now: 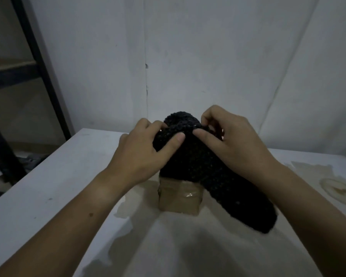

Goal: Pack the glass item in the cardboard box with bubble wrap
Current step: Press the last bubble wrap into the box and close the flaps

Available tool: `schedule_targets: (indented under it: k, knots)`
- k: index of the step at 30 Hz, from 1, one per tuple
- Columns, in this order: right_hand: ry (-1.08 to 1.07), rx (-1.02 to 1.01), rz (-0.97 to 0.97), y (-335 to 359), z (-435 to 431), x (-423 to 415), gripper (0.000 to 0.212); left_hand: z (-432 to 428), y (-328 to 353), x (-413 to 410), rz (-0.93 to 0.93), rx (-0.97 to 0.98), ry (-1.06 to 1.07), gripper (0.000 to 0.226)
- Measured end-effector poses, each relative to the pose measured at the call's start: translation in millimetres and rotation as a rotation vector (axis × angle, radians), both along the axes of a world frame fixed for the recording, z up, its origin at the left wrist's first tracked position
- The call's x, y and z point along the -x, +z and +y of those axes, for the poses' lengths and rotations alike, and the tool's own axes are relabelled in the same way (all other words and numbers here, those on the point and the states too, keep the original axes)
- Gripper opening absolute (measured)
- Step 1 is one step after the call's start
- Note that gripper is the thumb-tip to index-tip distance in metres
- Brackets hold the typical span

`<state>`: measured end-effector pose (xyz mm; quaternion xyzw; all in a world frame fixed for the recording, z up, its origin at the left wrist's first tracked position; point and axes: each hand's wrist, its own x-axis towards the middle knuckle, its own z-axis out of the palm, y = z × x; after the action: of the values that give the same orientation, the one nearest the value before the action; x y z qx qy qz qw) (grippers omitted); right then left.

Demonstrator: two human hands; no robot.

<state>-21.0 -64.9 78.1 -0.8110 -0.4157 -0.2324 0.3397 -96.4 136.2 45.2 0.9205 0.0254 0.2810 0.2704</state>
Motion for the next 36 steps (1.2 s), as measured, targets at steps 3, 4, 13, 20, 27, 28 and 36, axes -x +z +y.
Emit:
schedule_targets:
  k: [3, 4, 13, 20, 27, 28, 36]
  knots:
    - [-0.05, 0.119, -0.104, 2.7, -1.7, -3.9, 0.025, 3.7, 1.5, -6.0, 0.07, -0.043, 0.005, 0.048]
    - [-0.065, 0.164, -0.069, -1.7, -0.6, -7.7, 0.031, 3.9, 0.0, -8.6, 0.152, -0.066, 0.02, 0.048]
    - [-0.128, 0.573, 0.266, -77.9, -1.2, -46.2, 0.036, 9.7, -29.8, -33.8, 0.621, -0.262, -0.041, 0.056]
    - [-0.214, 0.79, 0.364, -86.7, 18.1, -56.6, 0.063, 9.6, -31.0, -51.5, 0.814, -0.242, -0.11, 0.079]
    - [-0.194, 0.817, 0.422, -92.1, 21.4, -54.4, 0.044, -8.6, -23.8, -73.1, 0.943, -0.426, -0.067, 0.062]
    - [-0.181, 0.785, 0.394, -92.2, 18.0, -52.3, 0.043, -11.1, -25.8, -74.4, 0.931, -0.422, -0.068, 0.062]
    - [-0.3, 0.506, 0.124, -92.7, 2.1, -42.0, 0.067, -0.7, -36.2, -70.0, 0.827, -0.258, -0.122, 0.062]
